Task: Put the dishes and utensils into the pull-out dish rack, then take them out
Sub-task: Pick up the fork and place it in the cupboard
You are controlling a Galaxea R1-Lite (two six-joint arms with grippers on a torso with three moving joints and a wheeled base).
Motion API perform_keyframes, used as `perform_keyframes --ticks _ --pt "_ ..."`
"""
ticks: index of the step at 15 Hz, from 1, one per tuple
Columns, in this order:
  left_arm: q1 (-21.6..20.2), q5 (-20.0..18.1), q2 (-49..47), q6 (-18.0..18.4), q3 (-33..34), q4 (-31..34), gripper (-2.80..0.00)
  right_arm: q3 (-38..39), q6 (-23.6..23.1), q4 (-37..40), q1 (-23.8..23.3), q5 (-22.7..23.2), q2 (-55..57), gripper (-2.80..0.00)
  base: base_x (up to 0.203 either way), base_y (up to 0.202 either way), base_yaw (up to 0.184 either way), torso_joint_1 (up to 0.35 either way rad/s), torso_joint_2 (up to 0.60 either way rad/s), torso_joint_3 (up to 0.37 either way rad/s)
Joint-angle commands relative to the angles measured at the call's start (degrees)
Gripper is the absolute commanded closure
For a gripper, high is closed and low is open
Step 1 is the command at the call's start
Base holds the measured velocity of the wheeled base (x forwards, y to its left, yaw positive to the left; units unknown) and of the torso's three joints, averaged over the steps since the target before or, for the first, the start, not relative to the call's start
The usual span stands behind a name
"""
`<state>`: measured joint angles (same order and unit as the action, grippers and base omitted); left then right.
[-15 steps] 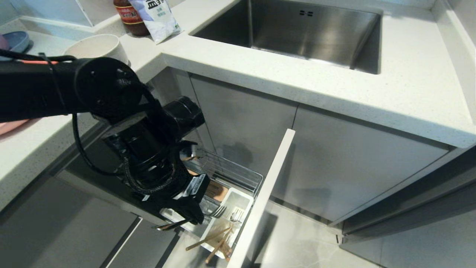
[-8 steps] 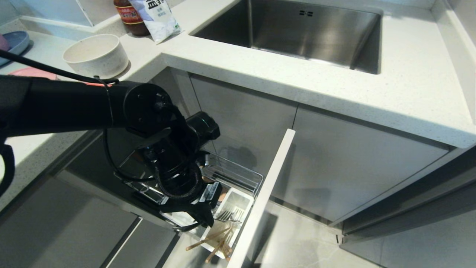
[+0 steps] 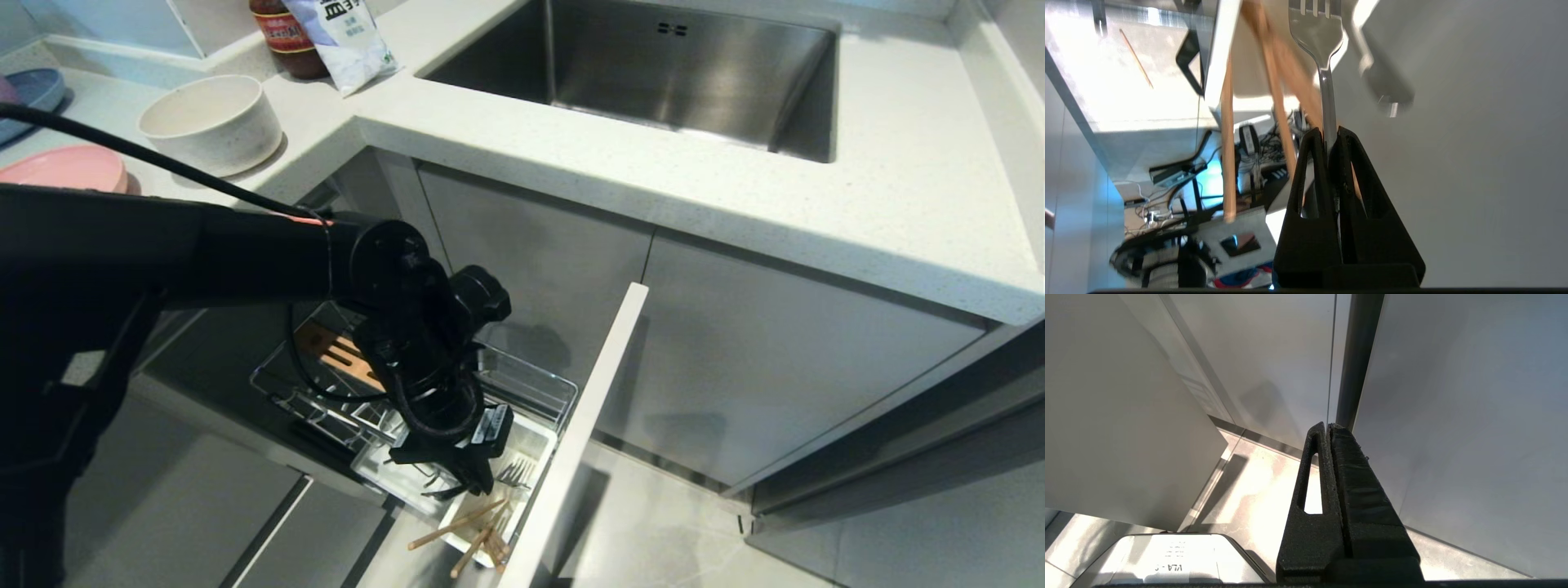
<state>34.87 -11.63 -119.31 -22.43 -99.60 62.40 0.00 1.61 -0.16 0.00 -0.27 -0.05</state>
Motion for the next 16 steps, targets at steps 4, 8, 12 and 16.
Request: perform_keyframes --ticks 4,8,12,16 --pt "-0.46 0.82 -6.00 -0.25 -3.82 0.10 0.00 0.09 0.05 -0.02 0.00 0.00 -0.13 0.00 0.000 0.000 0.000 0.000 0.00 0.000" --pt "-1.47 0.73 -7.78 -0.24 -4.82 -1.25 0.00 0.00 -0.02 -0.02 0.00 0.00 -0.13 0.00 0.000 0.000 0.000 0.000 0.00 0.000" --pt "-1.91 -0.14 -8.17 -0.24 -4.90 -3.06 0.00 0.07 -0.01 -0.02 0.00 0.00 -0.13 0.00 0.000 0.000 0.000 0.000 0.00 0.000" --pt "-2.17 -3.05 -8.71 -0.24 -5.00 -4.13 0.00 0.08 -0.02 -0.02 0.00 0.00 -0.13 0.00 0.000 0.000 0.000 0.000 0.00 0.000"
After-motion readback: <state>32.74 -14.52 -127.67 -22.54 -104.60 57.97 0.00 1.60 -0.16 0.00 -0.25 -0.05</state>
